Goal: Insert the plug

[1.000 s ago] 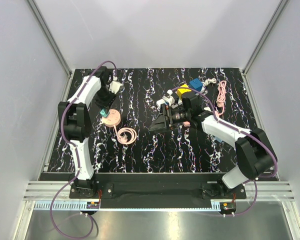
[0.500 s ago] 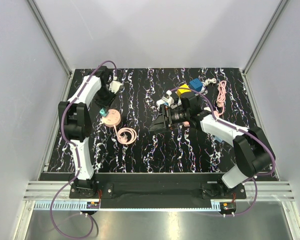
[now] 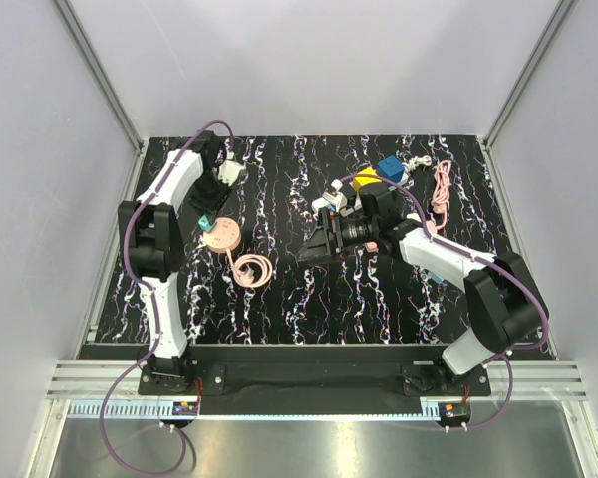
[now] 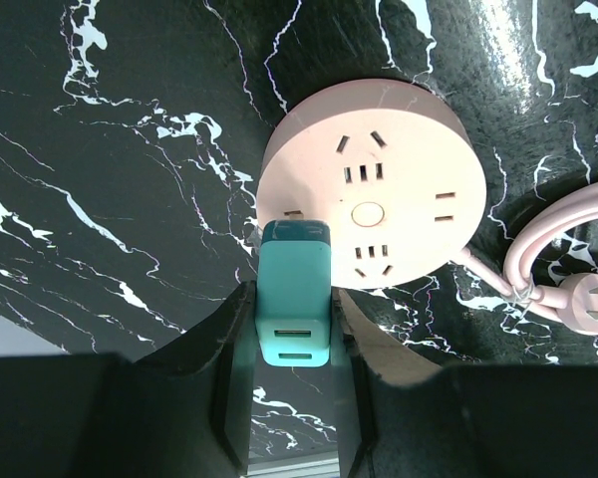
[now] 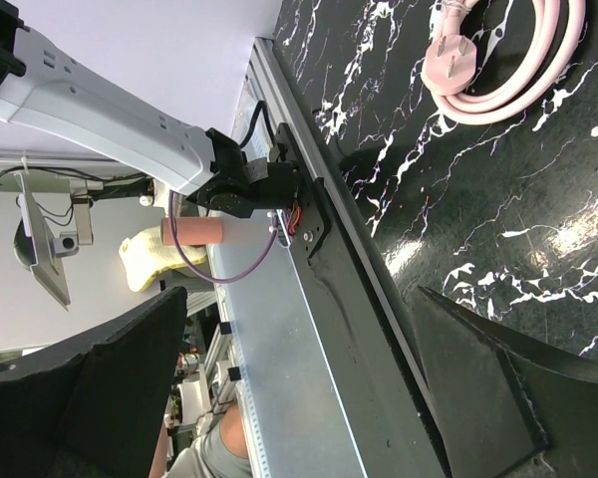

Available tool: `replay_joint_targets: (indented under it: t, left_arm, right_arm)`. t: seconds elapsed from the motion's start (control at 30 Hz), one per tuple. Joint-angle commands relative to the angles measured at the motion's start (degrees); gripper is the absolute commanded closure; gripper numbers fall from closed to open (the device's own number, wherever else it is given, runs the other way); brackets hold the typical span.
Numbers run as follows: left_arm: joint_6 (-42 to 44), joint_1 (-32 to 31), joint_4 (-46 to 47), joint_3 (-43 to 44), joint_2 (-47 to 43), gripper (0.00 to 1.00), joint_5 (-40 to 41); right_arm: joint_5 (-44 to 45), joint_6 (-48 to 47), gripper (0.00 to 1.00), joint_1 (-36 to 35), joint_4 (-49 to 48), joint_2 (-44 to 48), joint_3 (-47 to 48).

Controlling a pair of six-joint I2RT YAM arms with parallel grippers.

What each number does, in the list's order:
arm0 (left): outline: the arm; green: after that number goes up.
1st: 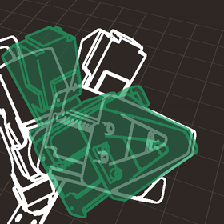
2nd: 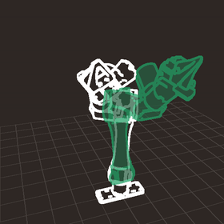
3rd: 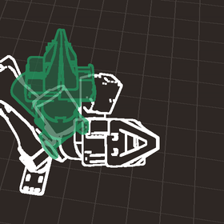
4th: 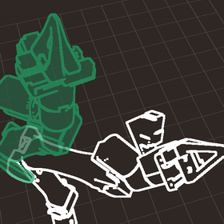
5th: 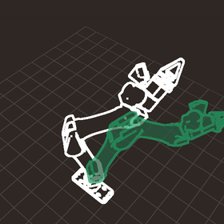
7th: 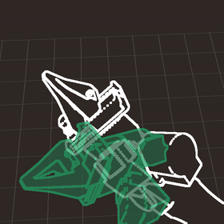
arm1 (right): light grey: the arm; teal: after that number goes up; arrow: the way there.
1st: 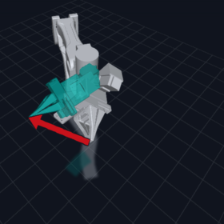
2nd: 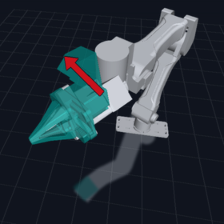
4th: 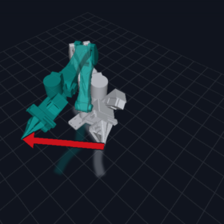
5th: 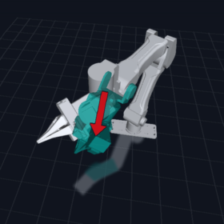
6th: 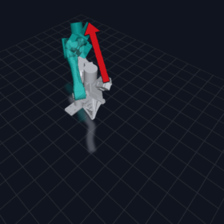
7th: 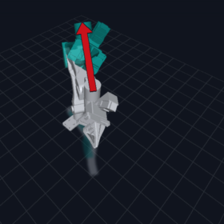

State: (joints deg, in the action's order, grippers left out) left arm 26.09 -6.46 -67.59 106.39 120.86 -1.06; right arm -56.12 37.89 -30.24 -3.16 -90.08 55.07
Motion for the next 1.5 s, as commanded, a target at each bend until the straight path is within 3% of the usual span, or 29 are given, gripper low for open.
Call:
replay_joint_targets:
  t: [0.0, 0.5, 0.9, 1.23, 1.3, 1.37, 1.4, 1.47]
  left_arm:
    - [-0.2, -0.1, 1.1, -1.4, 2.3, 1.0, 1.3]
    - [-0.2, 1.7, 10.5, -14.3, -0.4, 1.0, -1.4]
    - [1.0, 1.7, 11.4, -12.1, 4.6, 1.0, -1.8]
    - [-0.1, 2.7, 15.6, -18.1, 1.4, 1.0, -2.3]
    - [-1.1, 2.7, 16.1, -17.9, 0.1, 0.93, -1.9]
    - [-2.1, 2.7, 16.9, -17.6, -2.5, 0.79, -3.2]
    - [-2.5, 2.6, 17.1, -17.1, -3.3, 0.62, -3.5]
    - [-3.9, 2.6, 17.2, -16.0, -5.6, 0.52, -4.1]
  right_arm:
    - [0.6, -1.3, 0.0, 0.2, -0.1, -0.3, 2.2]
    - [0.7, -1.8, 0.0, 0.2, 0.1, -0.4, 2.0]
    - [0.9, -2.2, 0.0, 0.4, 0.0, -0.5, 1.7]
    - [0.9, -2.2, 0.0, 0.4, -0.1, -1.8, 2.1]
    - [1.0, -2.3, 0.0, 0.5, -0.1, -1.5, 1.9]
    - [1.2, -2.2, 0.0, 0.5, 0.1, -1.1, 1.7]
    - [1.4, -2.3, 0.0, 0.5, 0.3, -0.9, 1.7]
    - [1.8, -2.3, 0.0, 0.7, 1.2, 0.1, 2.1]
